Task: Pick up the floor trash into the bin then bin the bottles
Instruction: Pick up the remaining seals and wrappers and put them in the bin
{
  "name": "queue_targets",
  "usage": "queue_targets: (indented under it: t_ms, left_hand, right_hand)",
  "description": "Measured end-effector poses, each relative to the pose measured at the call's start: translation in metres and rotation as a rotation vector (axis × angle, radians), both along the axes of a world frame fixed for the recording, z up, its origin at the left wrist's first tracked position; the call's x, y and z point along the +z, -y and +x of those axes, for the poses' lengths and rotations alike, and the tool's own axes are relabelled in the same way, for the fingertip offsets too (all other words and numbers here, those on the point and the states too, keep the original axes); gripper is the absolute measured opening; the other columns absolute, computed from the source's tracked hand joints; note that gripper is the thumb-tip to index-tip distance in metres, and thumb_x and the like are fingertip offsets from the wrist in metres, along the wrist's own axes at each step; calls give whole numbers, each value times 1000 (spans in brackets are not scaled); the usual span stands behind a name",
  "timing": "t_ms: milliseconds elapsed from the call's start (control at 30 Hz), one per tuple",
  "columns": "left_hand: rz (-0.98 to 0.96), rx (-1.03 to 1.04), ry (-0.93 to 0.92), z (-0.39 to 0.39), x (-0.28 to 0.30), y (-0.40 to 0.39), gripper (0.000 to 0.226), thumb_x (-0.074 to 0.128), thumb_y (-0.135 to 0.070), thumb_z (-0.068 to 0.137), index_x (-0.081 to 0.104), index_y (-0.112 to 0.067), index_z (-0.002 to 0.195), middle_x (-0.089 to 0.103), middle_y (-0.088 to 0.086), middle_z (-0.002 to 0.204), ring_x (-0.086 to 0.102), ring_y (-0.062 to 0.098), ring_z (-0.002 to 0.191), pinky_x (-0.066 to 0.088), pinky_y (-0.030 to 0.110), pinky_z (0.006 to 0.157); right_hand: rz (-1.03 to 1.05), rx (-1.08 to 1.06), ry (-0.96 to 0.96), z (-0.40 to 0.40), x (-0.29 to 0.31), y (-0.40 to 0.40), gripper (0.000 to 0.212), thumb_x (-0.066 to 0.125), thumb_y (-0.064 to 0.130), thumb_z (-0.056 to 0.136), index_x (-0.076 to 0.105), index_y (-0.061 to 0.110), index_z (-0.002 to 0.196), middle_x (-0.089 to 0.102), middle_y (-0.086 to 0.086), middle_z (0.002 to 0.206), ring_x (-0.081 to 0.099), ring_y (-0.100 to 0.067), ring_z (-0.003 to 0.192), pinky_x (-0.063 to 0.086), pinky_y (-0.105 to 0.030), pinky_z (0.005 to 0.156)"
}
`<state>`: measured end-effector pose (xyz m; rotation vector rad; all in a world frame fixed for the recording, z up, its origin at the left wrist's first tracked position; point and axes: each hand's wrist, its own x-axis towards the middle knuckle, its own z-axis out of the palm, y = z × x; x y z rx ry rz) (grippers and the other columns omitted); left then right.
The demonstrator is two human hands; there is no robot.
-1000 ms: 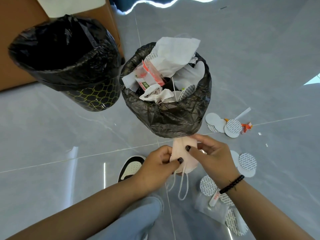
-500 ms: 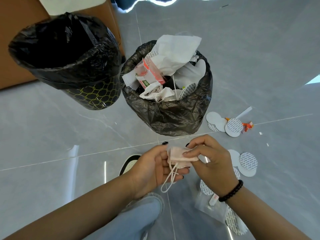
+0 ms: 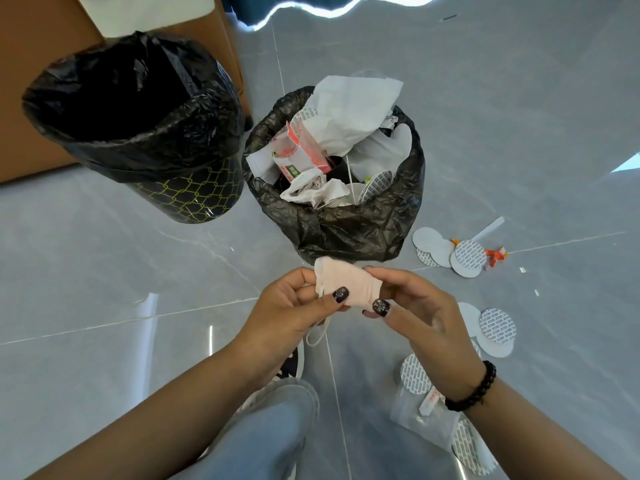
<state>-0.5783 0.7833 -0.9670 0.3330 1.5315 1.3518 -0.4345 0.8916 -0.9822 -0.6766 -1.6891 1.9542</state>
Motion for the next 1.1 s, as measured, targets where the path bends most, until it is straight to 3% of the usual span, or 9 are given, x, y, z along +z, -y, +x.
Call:
queue_targets:
  t_ms: [233, 367, 467, 567, 633, 700, 833, 1000, 1100]
  left_hand:
    - [67, 17, -59, -3, 19, 3, 29, 71, -21, 63, 69, -7, 89, 75, 8, 83, 72, 15, 75, 53, 21, 66]
    - [92, -83, -142, -8, 37, 1, 20, 66, -21, 69, 70, -12, 87, 76, 6, 85, 67, 11, 65, 50, 29, 71]
    - [157, -71, -231, -14, 53, -5, 19, 65, -14, 73, 71, -9, 91, 76, 7, 81, 65, 10, 60, 51, 23, 66]
    - [205, -17, -400, -26, 65, -17, 16, 64, 1, 83, 71, -10, 91, 76, 5, 79, 65, 9, 59, 51, 15, 59]
    - [192, 5, -544, -36, 68, -28, 17, 63, -2, 87, 72, -15, 93, 76, 2, 80, 67, 9, 63, 52, 14, 63]
    - [161, 43, -665, -45, 68, -38, 22, 63, -3, 88, 72, -20, 97, 75, -3, 83, 69, 9, 69, 53, 14, 67]
    - [99, 28, -872, -50, 63, -46, 28, 63, -5, 87, 70, -25, 104, 71, -14, 95, 65, 0, 84, 54, 18, 81]
    - [45, -70, -1129, -44, 53, -38, 32, 64, -5, 83, 70, -24, 109, 59, -23, 101, 59, 6, 92, 48, 22, 88]
    - [12, -120, -1177, -43, 45, -36, 35, 65, -4, 83, 68, -22, 113, 63, -13, 108, 55, 9, 105, 44, 22, 94]
  right_hand:
    - [196, -70, 43, -12, 31, -6, 24, 70, 26, 70, 71, 24, 94, 72, 3, 91, 67, -16, 82, 55, -26, 71]
    - [206, -101, -13, -13, 70, -29, 20, 67, 21, 67, 72, 21, 87, 72, -8, 85, 66, -23, 76, 59, -38, 66]
    - [243, -117, 32, -18, 97, -48, 18, 71, 7, 68, 74, 19, 81, 72, -8, 82, 67, -22, 73, 60, -34, 64]
    - [377, -181, 194, -35, 106, -62, 22, 71, 1, 75, 74, 22, 82, 71, -2, 76, 67, -18, 70, 59, -30, 67]
    - [457, -257, 293, -49, 107, -69, 18, 70, 6, 76, 72, 24, 81, 68, 7, 71, 60, -2, 60, 54, -16, 63]
    - [548, -344, 357, -64, 107, -74, 16, 68, 11, 77, 71, 26, 82, 65, 10, 71, 55, -1, 58, 50, -13, 60]
    - [811, -343, 513, -89, 101, -90, 15, 63, 12, 78, 71, 20, 87, 64, 7, 81, 53, -5, 70, 40, -7, 62]
    - [1081, -46, 747, -122, 88, -94, 19, 57, 3, 81, 67, 13, 93, 57, -9, 110, 55, -24, 101, 49, -31, 83]
    - [1138, 98, 847, -133, 89, -92, 24, 55, 3, 84, 68, 9, 104, 55, -10, 115, 54, -25, 107, 49, -35, 91]
